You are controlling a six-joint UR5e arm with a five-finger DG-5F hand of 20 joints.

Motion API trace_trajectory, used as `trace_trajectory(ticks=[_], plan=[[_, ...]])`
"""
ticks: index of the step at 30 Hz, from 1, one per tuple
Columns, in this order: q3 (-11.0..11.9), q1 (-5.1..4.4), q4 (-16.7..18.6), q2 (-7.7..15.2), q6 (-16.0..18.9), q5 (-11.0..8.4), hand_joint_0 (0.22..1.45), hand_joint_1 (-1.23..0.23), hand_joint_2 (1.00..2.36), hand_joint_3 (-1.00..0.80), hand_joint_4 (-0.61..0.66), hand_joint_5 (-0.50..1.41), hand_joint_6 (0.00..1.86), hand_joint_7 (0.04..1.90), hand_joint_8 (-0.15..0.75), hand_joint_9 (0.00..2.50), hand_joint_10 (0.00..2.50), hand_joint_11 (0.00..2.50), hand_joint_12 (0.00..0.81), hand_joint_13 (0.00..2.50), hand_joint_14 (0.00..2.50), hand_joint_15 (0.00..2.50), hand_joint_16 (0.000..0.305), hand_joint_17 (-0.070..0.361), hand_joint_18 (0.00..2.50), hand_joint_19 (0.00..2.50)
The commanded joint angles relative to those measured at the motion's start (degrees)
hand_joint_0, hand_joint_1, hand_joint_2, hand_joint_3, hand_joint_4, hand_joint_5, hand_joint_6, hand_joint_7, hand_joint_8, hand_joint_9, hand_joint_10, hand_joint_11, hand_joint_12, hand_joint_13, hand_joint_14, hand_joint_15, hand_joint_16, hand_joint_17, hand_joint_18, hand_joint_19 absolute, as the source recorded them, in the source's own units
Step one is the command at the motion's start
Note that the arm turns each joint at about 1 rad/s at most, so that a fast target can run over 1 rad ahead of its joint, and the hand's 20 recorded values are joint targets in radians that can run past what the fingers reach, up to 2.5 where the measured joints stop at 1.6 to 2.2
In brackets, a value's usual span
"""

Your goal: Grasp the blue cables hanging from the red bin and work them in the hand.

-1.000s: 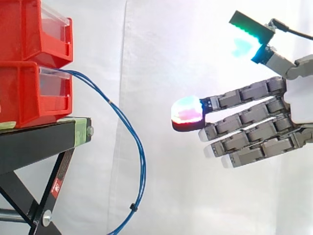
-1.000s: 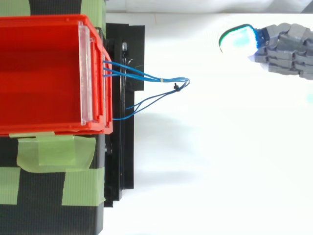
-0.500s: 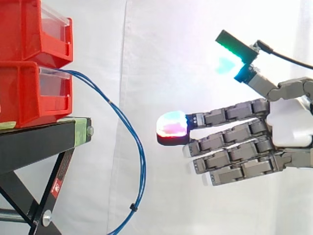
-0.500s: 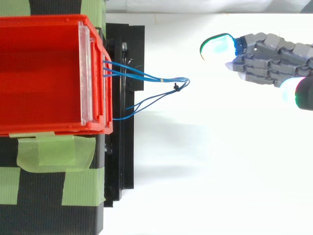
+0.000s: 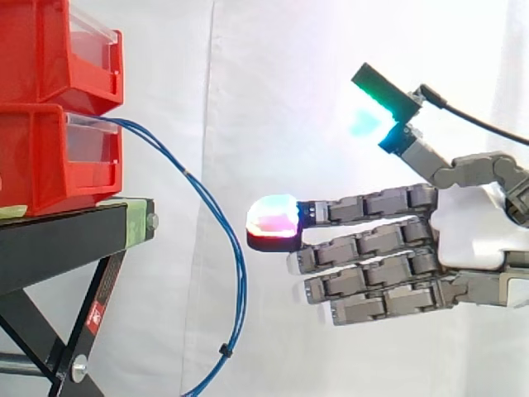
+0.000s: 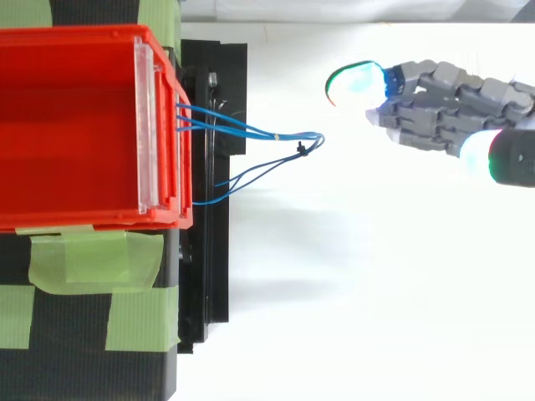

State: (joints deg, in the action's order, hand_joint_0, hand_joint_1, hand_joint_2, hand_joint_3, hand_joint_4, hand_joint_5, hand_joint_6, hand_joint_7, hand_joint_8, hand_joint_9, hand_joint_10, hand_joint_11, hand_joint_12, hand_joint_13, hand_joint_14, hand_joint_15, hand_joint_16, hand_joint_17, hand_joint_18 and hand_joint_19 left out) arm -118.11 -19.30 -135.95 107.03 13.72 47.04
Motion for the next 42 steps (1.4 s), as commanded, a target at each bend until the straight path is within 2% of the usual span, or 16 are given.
trace_trajectory(ticks=[1, 4, 6, 12, 14, 16, 21, 24, 25, 29, 30, 33, 37, 42], plan=[[0.08, -0.3, 4.9, 2.04, -1.15, -0.9, 0.63, -0.54, 1.0, -1.0, 0.13, -0.26, 0.0, 0.64, 0.241, 0.13, 0.0, 0.0, 0.355, 0.0, 0.0, 0.16, 0.063, 0.142, 0.0, 0.12], [0.08, -0.48, 9.39, 4.33, -1.41, -1.08, 0.63, -0.54, 1.0, -1.0, 0.13, -0.26, 0.0, 0.64, 0.241, 0.13, 0.0, 0.0, 0.356, 0.0, 0.0, 0.16, 0.062, 0.141, 0.0, 0.13], [0.51, -0.56, 11.5, 4.68, -1.67, -1.25, 0.63, -0.54, 1.0, -1.0, 0.13, -0.25, 0.0, 0.65, 0.246, 0.15, 0.0, 0.0, 0.357, 0.0, 0.0, 0.17, 0.062, 0.141, 0.0, 0.14], [3.24, -0.65, 10.88, 4.77, -3.26, -2.75, 0.63, -0.54, 1.0, -1.0, 0.13, -0.24, 0.0, 0.65, 0.25, 0.17, 0.0, 0.01, 0.359, 0.0, 0.0, 0.18, 0.062, 0.14, 0.0, 0.15], [3.94, -0.65, 10.97, 6.17, -3.7, -3.1, 0.63, -0.54, 1.0, -1.0, 0.14, -0.24, 0.0, 0.65, 0.249, 0.18, 0.0, 0.02, 0.359, 0.0, 0.0, 0.18, 0.062, 0.14, 0.0, 0.15], [3.94, -0.65, 11.23, 7.05, -3.17, -2.92, 0.63, -0.54, 1.0, -1.0, 0.14, -0.24, 0.0, 0.65, 0.252, 0.18, 0.0, 0.03, 0.36, 0.0, 0.0, 0.17, 0.062, 0.139, 0.0, 0.16], [4.12, -0.65, 12.11, 7.05, -3.34, -2.75, 0.63, -0.54, 1.0, -1.0, 0.14, -0.23, 0.01, 0.66, 0.258, 0.21, 0.0, 0.07, 0.363, 0.0, 0.01, 0.19, 0.061, 0.136, 0.0, 0.18], [4.56, -1.0, 13.25, 7.14, -5.45, -2.92, 0.64, -0.54, 1.0, -1.0, 0.14, -0.22, 0.01, 0.66, 0.259, 0.22, 0.0, 0.07, 0.365, 0.01, 0.01, 0.2, 0.061, 0.137, 0.0, 0.2], [5.26, -1.09, 13.69, 8.28, -6.51, -2.75, 0.64, -0.54, 1.0, -1.0, 0.14, -0.22, 0.01, 0.66, 0.259, 0.22, 0.0, 0.08, 0.364, 0.02, 0.01, 0.21, 0.061, 0.136, 0.0, 0.2], [5.88, -1.18, 14.4, 10.74, -5.8, -2.04, 0.64, -0.54, 1.0, -1.0, 0.15, -0.21, 0.01, 0.67, 0.264, 0.24, 0.0, 0.09, 0.365, 0.03, 0.01, 0.21, 0.06, 0.136, 0.0, 0.21], [6.05, -1.35, 15.63, 11.71, -5.28, -1.25, 0.64, -0.54, 1.0, -1.0, 0.15, -0.21, 0.01, 0.67, 0.265, 0.24, 0.0, 0.1, 0.364, 0.04, 0.01, 0.21, 0.06, 0.136, 0.0, 0.21], [6.58, -1.71, 17.91, 12.06, -5.63, -0.64, 0.64, -0.54, 1.0, -1.0, 0.15, -0.2, 0.01, 0.68, 0.27, 0.27, 0.0, 0.14, 0.364, 0.06, 0.01, 0.23, 0.06, 0.135, 0.0, 0.24], [6.84, -2.06, 18.35, 12.85, -7.3, -0.37, 0.64, -0.54, 1.0, -1.0, 0.15, -0.19, 0.01, 0.69, 0.273, 0.29, 0.0, 0.18, 0.369, 0.09, 0.01, 0.25, 0.06, 0.135, 0.0, 0.27], [7.19, -2.32, 18.26, 13.12, -7.39, -0.29, 0.64, -0.55, 1.0, -1.0, 0.16, -0.15, 0.01, 0.71, 0.286, 0.38, 0.01, 0.27, 0.381, 0.19, 0.01, 0.29, 0.061, 0.137, 0.02, 0.32]])
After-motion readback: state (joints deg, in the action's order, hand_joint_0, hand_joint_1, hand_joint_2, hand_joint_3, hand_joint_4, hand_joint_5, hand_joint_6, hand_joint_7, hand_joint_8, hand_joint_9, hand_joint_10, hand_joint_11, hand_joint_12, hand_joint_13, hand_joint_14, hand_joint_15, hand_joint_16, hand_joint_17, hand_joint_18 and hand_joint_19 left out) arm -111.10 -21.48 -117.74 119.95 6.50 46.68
